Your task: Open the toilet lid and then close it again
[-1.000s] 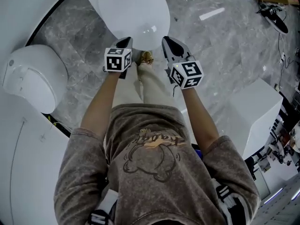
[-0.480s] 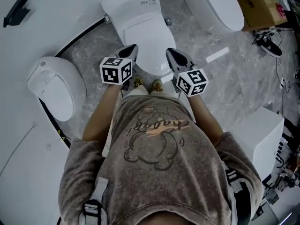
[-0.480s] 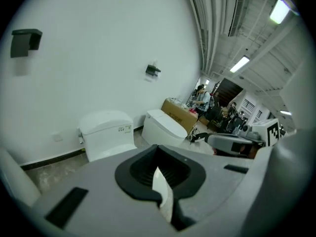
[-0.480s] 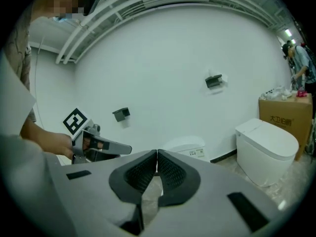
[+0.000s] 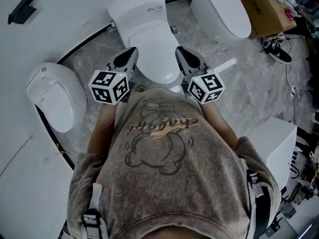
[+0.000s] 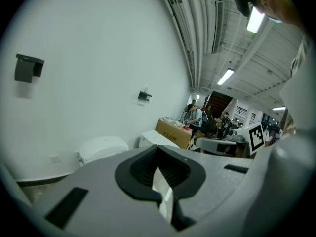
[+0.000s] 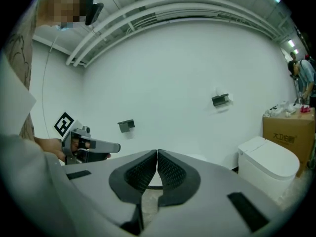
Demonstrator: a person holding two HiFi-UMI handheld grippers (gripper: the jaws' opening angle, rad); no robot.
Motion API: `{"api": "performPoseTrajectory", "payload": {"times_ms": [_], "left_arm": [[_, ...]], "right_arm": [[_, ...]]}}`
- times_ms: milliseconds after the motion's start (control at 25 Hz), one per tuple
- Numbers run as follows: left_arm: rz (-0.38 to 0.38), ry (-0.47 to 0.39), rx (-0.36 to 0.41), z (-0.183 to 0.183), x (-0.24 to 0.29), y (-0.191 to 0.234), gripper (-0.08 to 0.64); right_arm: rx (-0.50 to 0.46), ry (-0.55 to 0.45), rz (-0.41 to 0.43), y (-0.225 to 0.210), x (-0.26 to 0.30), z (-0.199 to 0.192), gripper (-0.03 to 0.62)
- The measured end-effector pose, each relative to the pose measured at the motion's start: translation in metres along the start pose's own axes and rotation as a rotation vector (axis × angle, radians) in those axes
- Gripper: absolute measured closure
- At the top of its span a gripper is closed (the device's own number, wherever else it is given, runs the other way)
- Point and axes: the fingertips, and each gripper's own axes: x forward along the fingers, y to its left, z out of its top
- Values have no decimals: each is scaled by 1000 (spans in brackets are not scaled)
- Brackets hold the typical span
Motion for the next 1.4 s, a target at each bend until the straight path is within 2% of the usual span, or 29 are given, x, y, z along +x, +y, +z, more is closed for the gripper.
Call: {"api": "performPoseTrajectory", "payload": {"times_ms": [160,280,480,1400], "left_arm": [[-4,-113,90,10,-3,-1,551],[6,-167,133,11,-3,2,551],[50,-229,136,10,-5,15,551],[79,-183,84,-9,-4,17,551]], "right_arm": [[-54,-48,-7,-1,6,7,563],[-72,-60,-2,0,10,3,563],[-56,-55,-4,-3,15,-6,563],[-36,-28,-23,-7,8,-19,565]]}}
